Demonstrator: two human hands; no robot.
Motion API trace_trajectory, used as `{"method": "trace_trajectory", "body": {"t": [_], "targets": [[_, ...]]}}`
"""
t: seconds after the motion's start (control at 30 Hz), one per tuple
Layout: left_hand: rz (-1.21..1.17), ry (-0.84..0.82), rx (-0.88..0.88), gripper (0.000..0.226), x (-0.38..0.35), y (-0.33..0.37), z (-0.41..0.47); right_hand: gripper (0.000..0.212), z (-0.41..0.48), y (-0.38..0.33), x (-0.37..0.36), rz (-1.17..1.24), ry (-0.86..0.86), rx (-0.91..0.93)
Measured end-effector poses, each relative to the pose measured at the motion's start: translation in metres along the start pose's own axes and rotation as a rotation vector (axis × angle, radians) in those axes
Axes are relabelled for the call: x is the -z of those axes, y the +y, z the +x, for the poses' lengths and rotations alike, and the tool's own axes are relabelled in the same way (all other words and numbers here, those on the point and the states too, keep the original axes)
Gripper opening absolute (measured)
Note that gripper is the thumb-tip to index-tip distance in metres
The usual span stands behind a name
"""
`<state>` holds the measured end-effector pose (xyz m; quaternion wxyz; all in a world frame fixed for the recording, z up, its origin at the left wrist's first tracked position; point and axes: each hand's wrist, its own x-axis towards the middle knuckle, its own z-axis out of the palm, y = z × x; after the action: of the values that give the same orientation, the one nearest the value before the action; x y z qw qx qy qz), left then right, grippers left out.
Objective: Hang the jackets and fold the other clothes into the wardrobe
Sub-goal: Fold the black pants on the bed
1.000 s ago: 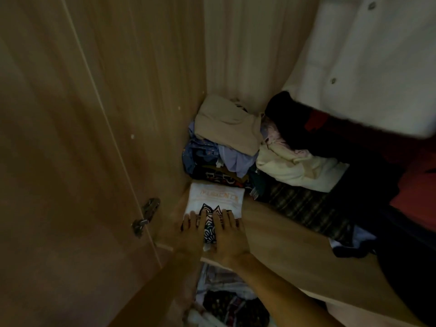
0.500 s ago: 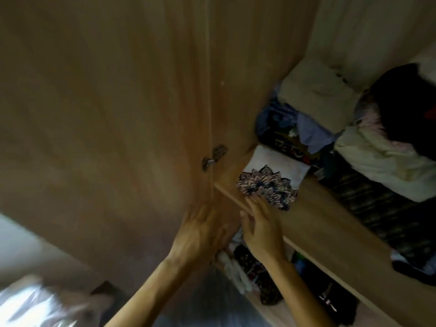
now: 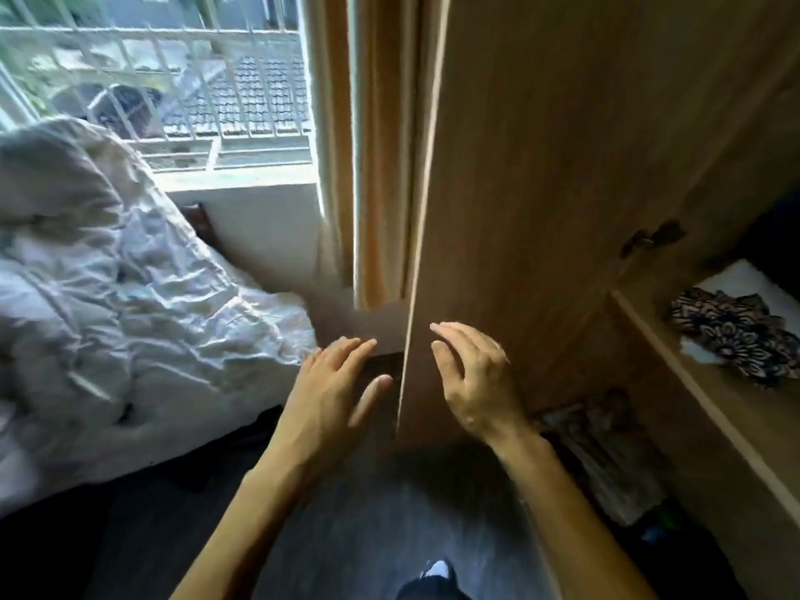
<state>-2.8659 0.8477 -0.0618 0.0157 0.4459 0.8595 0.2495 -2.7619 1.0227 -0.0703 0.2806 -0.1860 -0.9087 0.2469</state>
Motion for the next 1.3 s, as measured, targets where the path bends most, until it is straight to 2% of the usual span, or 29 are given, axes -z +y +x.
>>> {"method": "trace_trajectory", "body": {"t": [0.17, 0.33, 0.5, 0.67, 0.77, 0.9, 1.0, 1.07, 1.2, 1.3], "targets": [[-0.023, 0.115, 0.162, 0.066, 0.068, -0.093, -0.102, 0.036, -0.028, -0.115, -0.083, 0.131, -0.169, 0.124], [-0.055, 0.331, 0.456, 0.07, 0.126, -0.176, -0.23, 0.038, -0.062, -0.249, -0.173, 0.17, -0.438, 0.341], [-0.047, 0.56, 0.746, 0.064, 0.177, -0.224, -0.346, 0.046, -0.086, -0.377, -0.244, 0.22, -0.636, 0.602], [0.017, 0.746, 1.027, 0.062, 0.201, -0.258, -0.442, 0.039, -0.12, -0.482, -0.306, 0.312, -0.817, 0.81], [0.041, 0.807, 1.179, 0.064, 0.212, -0.279, -0.488, 0.045, -0.145, -0.538, -0.344, 0.359, -0.906, 0.946], [0.094, 0.872, 1.377, 0.06, 0.233, -0.308, -0.543, 0.038, -0.173, -0.61, -0.397, 0.414, -1.035, 1.096], [0.116, 0.885, 1.539, 0.054, 0.251, -0.334, -0.574, 0.04, -0.191, -0.665, -0.44, 0.462, -1.142, 1.212], [0.122, 0.901, 1.642, 0.058, 0.265, -0.349, -0.592, 0.04, -0.2, -0.701, -0.464, 0.489, -1.224, 1.291], [0.214, 1.01, 1.746, 0.073, 0.318, -0.362, -0.62, 0.045, -0.213, -0.786, -0.495, 0.613, -1.331, 1.396], [0.268, 1.061, 1.864, 0.068, 0.349, -0.364, -0.644, 0.045, -0.234, -0.849, -0.51, 0.736, -1.381, 1.493]]}}
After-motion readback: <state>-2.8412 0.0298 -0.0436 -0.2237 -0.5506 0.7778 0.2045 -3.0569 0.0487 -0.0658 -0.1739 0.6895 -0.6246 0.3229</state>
